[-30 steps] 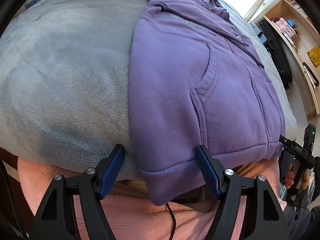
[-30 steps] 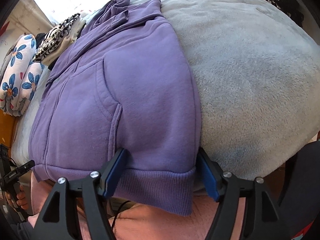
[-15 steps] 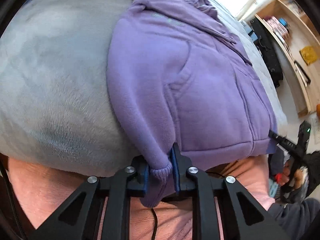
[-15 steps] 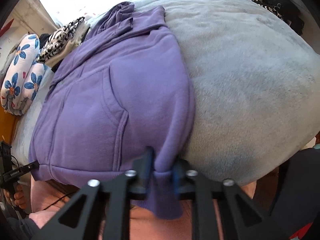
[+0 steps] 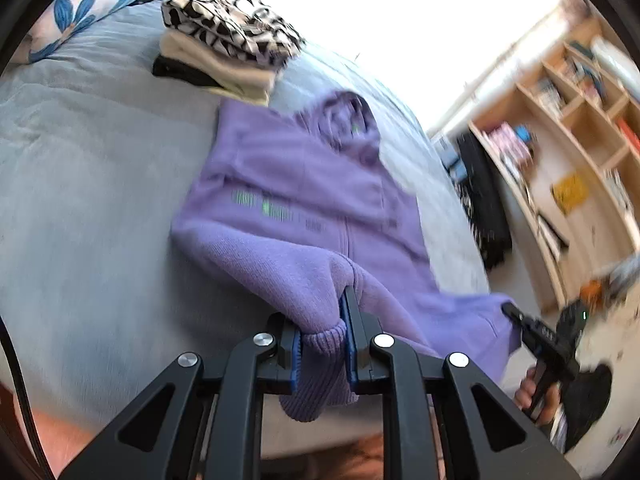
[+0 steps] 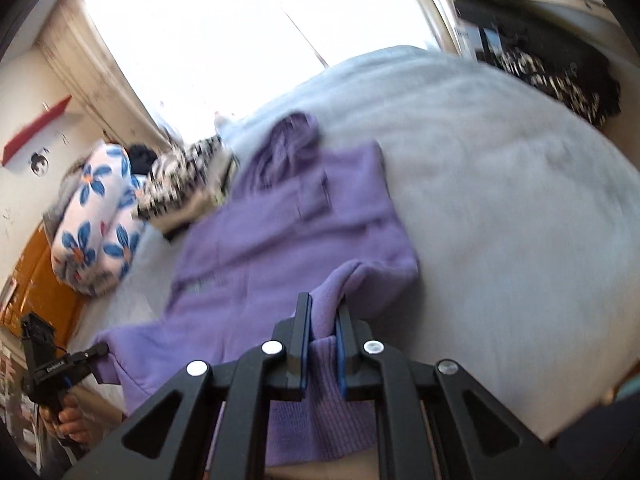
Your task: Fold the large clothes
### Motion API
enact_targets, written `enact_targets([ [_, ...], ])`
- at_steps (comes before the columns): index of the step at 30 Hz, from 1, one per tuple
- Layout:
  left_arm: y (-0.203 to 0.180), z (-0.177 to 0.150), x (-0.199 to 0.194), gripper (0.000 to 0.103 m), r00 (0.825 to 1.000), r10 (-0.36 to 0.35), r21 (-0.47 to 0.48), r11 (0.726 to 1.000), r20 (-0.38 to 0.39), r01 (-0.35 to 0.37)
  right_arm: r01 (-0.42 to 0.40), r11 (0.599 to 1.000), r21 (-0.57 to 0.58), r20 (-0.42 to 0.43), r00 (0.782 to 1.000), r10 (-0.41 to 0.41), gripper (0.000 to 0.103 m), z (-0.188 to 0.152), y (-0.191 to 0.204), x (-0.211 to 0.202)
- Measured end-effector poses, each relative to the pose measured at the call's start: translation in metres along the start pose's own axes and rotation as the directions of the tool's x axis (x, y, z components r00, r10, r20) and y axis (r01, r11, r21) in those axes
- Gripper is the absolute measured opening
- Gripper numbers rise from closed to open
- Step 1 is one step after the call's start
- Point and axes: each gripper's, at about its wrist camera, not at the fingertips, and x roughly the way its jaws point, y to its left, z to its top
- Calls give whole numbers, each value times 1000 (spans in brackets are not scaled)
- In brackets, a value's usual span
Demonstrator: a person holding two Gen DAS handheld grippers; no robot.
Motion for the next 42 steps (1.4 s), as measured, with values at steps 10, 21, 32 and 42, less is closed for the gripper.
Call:
enact_targets([
  [10,9,176,109,14,994,109,-173,979,-22,-111,-2,977,214,-44,999,11,10,130,-21,129],
  [21,81,249,269,19,949,199,-338,900,-244,-275,208,910,360,-342,936,-79,17,180,-69,322],
  [32,61,269,250,83,975,125,-176,972,-184,-158,62,944,325,-274,961,31,46,191,-69,305],
  [42,27,276,248,84,952,295,170,945,-79,-278,40,992,118,-191,981,-17,55,197,-53,282],
])
